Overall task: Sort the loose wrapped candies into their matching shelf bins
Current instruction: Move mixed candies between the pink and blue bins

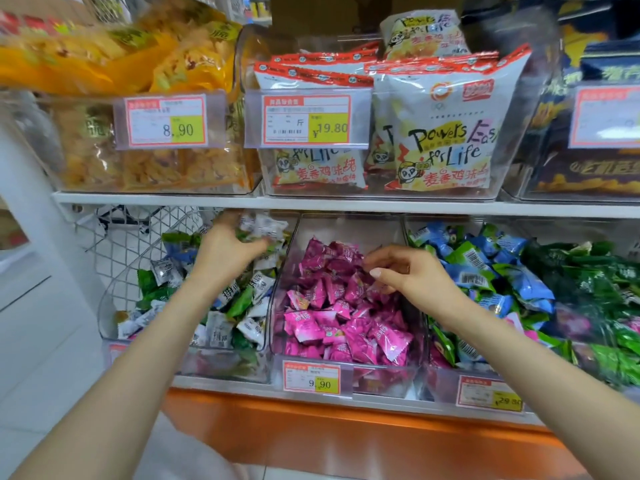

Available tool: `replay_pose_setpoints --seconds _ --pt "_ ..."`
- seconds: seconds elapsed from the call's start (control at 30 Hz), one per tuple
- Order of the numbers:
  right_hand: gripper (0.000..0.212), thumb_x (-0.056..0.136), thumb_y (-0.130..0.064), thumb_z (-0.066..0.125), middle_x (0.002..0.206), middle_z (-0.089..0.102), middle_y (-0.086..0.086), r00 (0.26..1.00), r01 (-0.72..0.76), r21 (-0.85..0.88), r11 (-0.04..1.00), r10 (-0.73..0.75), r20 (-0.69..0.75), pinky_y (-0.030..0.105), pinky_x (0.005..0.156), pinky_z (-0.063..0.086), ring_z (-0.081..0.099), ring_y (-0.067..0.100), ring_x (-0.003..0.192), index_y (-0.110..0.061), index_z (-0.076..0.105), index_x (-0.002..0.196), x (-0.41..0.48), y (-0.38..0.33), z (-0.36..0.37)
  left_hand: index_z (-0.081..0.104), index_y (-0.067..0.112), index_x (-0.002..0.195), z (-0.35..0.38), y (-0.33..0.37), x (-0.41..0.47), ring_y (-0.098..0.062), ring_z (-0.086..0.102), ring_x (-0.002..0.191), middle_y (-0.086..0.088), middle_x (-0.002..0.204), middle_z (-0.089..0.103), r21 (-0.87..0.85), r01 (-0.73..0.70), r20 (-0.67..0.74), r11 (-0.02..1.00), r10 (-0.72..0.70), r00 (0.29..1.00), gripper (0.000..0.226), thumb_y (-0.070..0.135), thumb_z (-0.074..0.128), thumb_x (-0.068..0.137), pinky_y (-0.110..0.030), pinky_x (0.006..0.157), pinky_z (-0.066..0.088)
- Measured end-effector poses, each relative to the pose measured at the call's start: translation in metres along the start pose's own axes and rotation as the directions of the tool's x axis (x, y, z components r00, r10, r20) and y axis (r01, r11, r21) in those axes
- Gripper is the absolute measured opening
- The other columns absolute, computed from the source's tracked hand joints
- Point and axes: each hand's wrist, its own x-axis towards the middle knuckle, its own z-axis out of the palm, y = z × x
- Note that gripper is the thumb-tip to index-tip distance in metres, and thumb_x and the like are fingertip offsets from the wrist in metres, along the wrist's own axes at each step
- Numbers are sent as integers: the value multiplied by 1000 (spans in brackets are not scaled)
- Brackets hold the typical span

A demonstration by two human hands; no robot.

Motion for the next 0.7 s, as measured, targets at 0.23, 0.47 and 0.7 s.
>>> replay_pose_setpoints --seconds 0.23,0.47,0.7 --pt "21 88 -8 62 81 67 -10 1000 11 -119 993 -10 13 10 61 46 59 -6 58 -28 66 84 6 9 4 48 9 126 13 -42 31 -32 55 110 -10 121 60 186 52 9 981 -55 998 46 30 61 87 -51 99 39" --pt "15 88 -8 61 91 68 -6 996 85 -301 950 -71 56 5 69 41 63 12 84 -20 67 96 23 8 16 63 18 112 14 -49 32 -28 56 107 -4 112 63 170 -138 -39 976 147 988 28 34 59 89 -47 93 44" --pt "32 90 -35 59 136 49 -4 937 264 -592 761 -55 346 26 104 28 39 16 128 -33 59 122 79 15 46 53 32 130 19 -56 25 -17 28 135 10 145 38 378 -277 168 883 228 959 36 36 51 93 -37 110 14"
